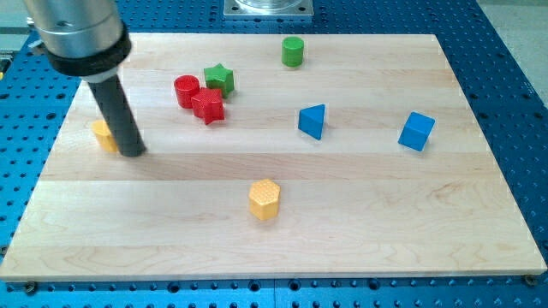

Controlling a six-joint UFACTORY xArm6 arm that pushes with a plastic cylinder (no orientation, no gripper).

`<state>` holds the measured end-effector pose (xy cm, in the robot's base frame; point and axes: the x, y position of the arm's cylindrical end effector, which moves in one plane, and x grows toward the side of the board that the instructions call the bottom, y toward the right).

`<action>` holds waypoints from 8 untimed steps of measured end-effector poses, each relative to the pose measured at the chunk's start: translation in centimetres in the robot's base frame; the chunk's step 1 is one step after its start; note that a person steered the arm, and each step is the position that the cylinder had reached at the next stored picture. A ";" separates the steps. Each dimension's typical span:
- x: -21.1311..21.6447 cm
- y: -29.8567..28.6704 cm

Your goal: Move the hexagon to the right of the yellow heart

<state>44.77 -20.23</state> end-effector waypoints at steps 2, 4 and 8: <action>0.0 3.2; 3.8 24.0; 7.7 9.5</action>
<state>52.50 -10.69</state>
